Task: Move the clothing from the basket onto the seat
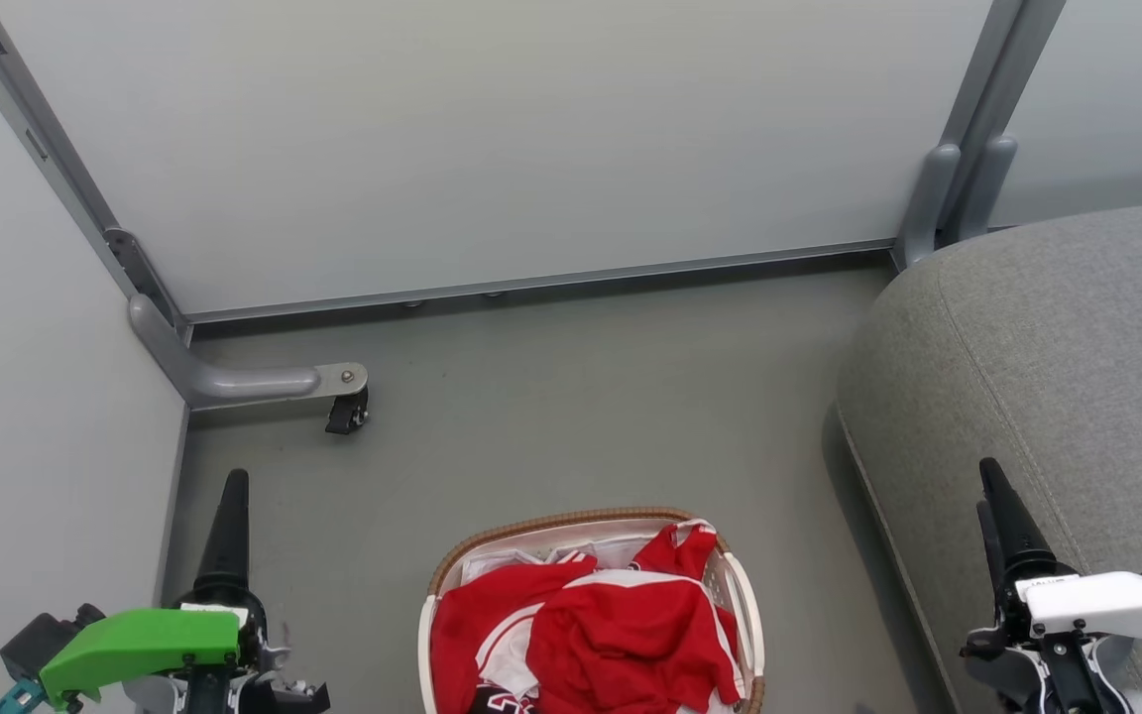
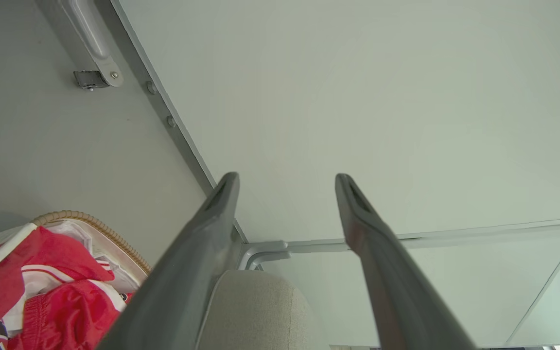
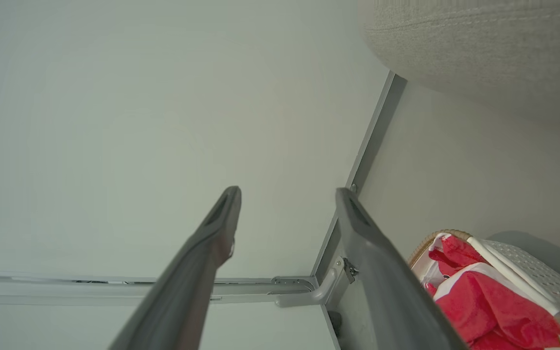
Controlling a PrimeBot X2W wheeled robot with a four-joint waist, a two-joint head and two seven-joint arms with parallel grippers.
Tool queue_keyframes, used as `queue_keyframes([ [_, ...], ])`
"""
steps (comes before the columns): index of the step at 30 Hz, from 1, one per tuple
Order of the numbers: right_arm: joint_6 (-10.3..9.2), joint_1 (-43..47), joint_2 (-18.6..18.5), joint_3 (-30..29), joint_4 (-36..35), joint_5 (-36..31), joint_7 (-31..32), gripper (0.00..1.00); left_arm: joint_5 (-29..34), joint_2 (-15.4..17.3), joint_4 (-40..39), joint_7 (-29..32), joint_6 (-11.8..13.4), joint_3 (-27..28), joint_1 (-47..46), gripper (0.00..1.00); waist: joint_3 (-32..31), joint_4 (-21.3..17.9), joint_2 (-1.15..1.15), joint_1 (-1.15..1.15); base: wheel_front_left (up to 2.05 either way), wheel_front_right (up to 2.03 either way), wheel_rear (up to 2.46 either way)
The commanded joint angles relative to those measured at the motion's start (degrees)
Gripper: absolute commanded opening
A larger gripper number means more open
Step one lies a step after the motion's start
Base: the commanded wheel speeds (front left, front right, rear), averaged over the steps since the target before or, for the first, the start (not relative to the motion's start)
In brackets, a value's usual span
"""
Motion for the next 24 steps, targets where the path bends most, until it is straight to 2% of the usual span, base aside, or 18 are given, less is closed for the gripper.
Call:
queue_keyframes([
  [1, 0.01, -0.5, -0.5, -0.3, -1.3, -2.4, -0.7, 1.0, 2.3, 0.3, -1.5, -0.6, -0.1, -0.3, -0.5, 1.0, 0.0, 0.0, 0.0, 0.0, 0.0, 0.0, 0.0],
  [11, 0.01, -0.3, -0.6, -0.2, -4.5, -14.7, -2.9, 1.0, 14.5, 0.4, -3.9, -2.9, 0.4, -1.8, -1.0, 1.0, 0.1, 0.1, 0.0, 0.0, 0.0, 0.0, 0.0],
  [16, 0.01, 0.2, -0.7, 2.1, -7.0, -23.6, -4.0, 1.0, 22.6, 0.4, -5.2, -3.9, 1.2, -3.7, -0.9, 1.0, 0.2, 0.2, 0.0, 0.0, 0.0, 0.0, 0.0],
  [24, 0.02, 0.9, -0.7, 3.5, -7.9, -31.7, -5.5, 1.0, 31.1, 0.4, -6.0, -5.5, 2.5, -5.5, -0.1, 1.0, 0.3, 0.4, 0.0, 0.0, 0.0, 0.0, 0.0],
])
